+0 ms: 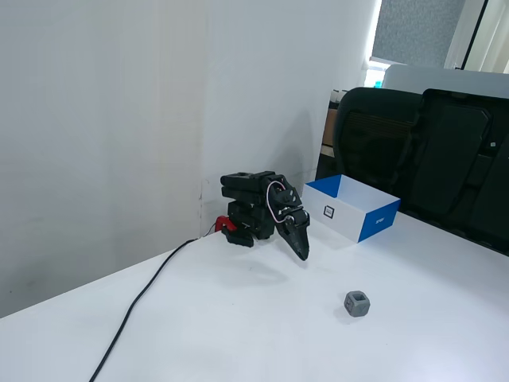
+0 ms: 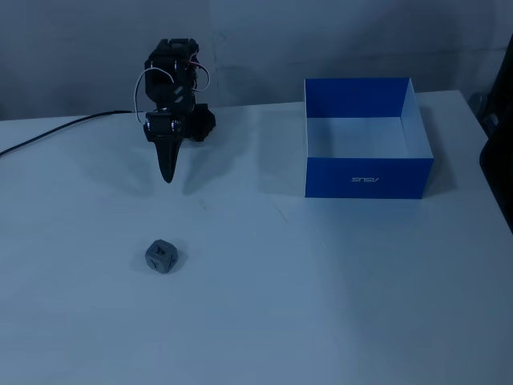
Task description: Grasp the gray block and put it in the box.
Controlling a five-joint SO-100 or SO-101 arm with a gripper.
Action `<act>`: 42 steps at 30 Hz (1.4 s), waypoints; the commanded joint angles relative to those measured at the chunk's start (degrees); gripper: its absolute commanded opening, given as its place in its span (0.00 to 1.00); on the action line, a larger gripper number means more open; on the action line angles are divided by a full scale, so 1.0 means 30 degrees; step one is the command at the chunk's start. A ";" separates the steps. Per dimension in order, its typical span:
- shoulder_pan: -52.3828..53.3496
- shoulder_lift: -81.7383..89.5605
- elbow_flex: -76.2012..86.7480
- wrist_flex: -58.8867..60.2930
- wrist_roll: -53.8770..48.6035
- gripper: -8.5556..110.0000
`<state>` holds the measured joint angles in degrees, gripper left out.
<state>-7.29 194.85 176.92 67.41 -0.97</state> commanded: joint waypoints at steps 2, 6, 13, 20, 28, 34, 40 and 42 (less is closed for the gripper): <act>-0.0205 -0.0088 0.0498 -0.0176 -0.0117 0.07; -0.0205 -0.0088 0.0498 -0.0176 -0.0117 0.07; -0.0205 -0.0088 0.0498 -0.0176 -0.0117 0.07; -0.0146 -0.0088 0.0498 -0.0176 -0.0117 0.07; -0.0146 -0.0088 0.0498 -0.0176 -0.0146 0.07; -0.0615 -0.0088 0.0293 -0.0117 -0.0176 0.07; -0.1934 -0.0176 -0.2168 0.0820 -0.0586 0.07; -0.2021 -0.0352 -0.2695 0.1113 -0.0615 0.07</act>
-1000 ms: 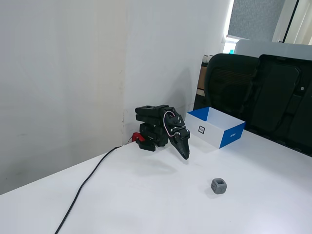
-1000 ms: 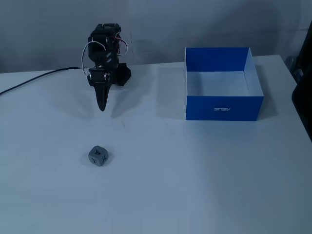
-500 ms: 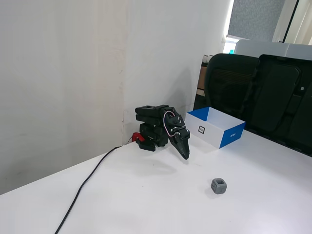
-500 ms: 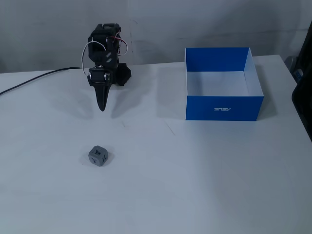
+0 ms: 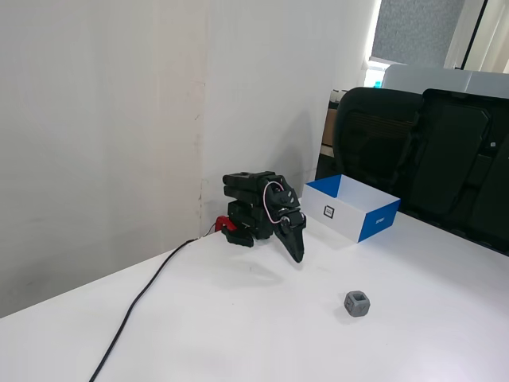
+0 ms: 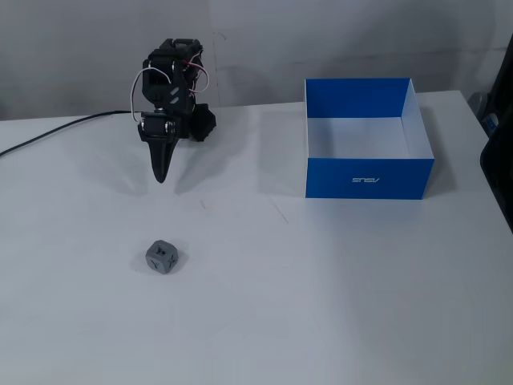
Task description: Grasp the gray block and put it in the box.
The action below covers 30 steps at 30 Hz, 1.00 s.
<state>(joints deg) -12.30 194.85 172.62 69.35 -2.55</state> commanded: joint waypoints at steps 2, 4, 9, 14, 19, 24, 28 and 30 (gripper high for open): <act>-0.0293 -0.0879 -0.1377 0.0234 -0.0527 0.07; -0.0410 -0.2227 -0.1787 -0.0322 -0.0703 0.07; -0.1377 -1.0283 -0.5713 -0.2725 -0.0732 0.07; -0.2549 -1.8076 -1.1133 -0.2988 -0.1289 0.07; -0.2520 -2.0068 -1.3154 -0.2959 -0.3340 0.07; -0.2021 -2.1826 -1.4238 -0.2871 -0.4893 0.07; -0.1963 -2.3965 -1.5732 -0.3018 -0.6973 0.07; -0.1992 -2.5078 -1.6670 -0.3018 -0.7764 0.07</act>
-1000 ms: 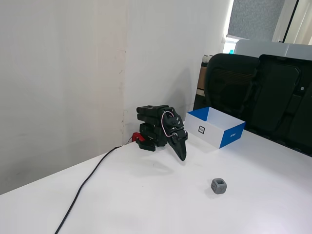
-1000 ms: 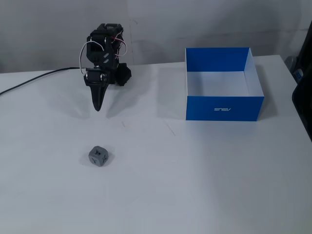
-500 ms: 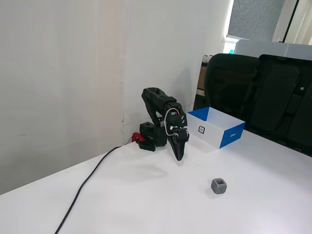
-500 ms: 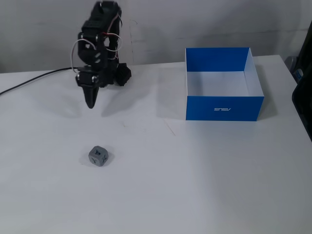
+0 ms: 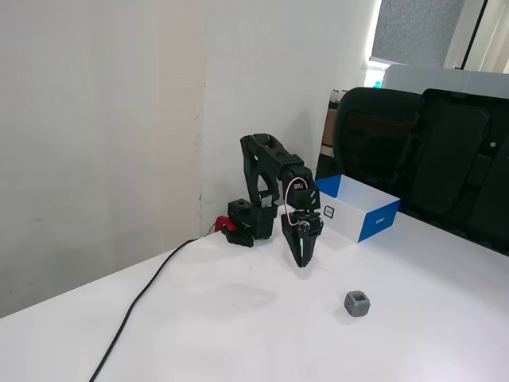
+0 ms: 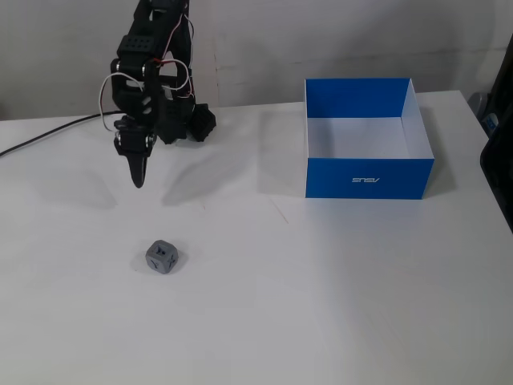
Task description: Grasp the gray block and put it in the box.
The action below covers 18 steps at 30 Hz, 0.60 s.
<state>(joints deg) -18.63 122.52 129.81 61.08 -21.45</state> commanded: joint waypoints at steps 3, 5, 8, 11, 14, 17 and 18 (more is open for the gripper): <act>-0.0029 -0.2490 -0.3955 -0.0205 -0.2373 0.08; -0.0117 -0.3867 -0.5361 0.0088 -0.3018 0.08; -0.0146 -0.6064 -0.7793 0.0674 -0.3896 0.08; -0.0088 -0.7852 -1.0225 0.1406 -0.4424 0.08; 0.0176 -0.9053 -1.2246 0.2373 -0.4893 0.08; 0.0791 -0.9404 -1.3125 0.3193 -0.5420 0.08; 0.1025 -0.9404 -1.3242 0.3398 -0.5449 0.07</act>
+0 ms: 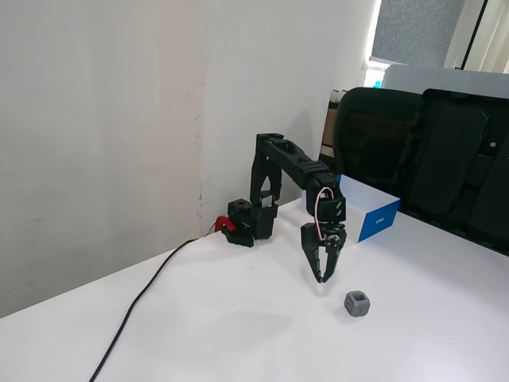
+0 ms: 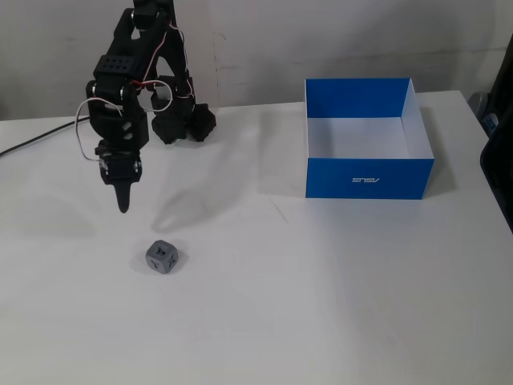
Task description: Grasp the gray block and put it in the box.
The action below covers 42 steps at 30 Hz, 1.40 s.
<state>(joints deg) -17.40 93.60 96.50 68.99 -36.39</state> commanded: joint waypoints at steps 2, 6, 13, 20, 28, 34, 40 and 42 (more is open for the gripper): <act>0.1113 0.0322 -0.2227 0.1113 -0.0732 0.07; 0.1787 -0.0234 -0.3252 0.2109 -0.1201 0.07; 0.2168 -0.2754 -0.5801 0.2988 -0.1641 0.08; 0.2197 -0.4395 -0.7764 0.3076 -0.1699 0.18; 0.2607 -0.5332 -0.9082 0.3721 -0.2432 0.20; 0.2783 -0.6387 -1.0371 0.4717 -0.3193 0.19; 0.2695 -0.8086 -1.2803 0.6152 -0.4189 0.19; 0.2578 -0.8555 -1.3447 0.6328 -0.4336 0.19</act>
<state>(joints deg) -9.58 67.24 62.58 86.84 -48.25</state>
